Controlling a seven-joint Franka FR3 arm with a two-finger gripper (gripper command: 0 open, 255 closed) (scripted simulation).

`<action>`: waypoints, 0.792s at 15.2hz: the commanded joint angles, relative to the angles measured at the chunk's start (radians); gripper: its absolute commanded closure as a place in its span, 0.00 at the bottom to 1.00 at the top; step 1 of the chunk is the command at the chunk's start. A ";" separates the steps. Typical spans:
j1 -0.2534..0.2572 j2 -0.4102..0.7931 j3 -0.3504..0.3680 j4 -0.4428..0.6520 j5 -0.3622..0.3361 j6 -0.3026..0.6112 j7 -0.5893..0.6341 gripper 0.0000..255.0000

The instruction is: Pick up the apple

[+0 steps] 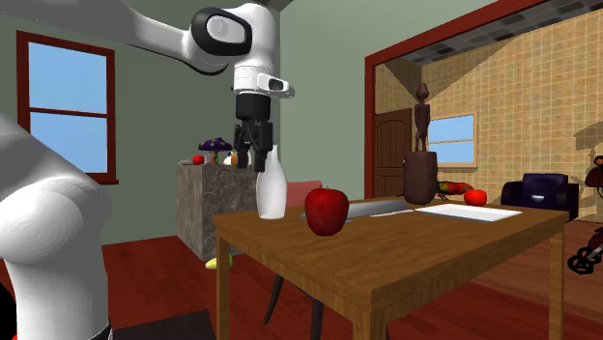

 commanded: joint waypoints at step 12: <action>0.022 0.571 0.004 0.522 -0.058 -0.087 -0.108 0.00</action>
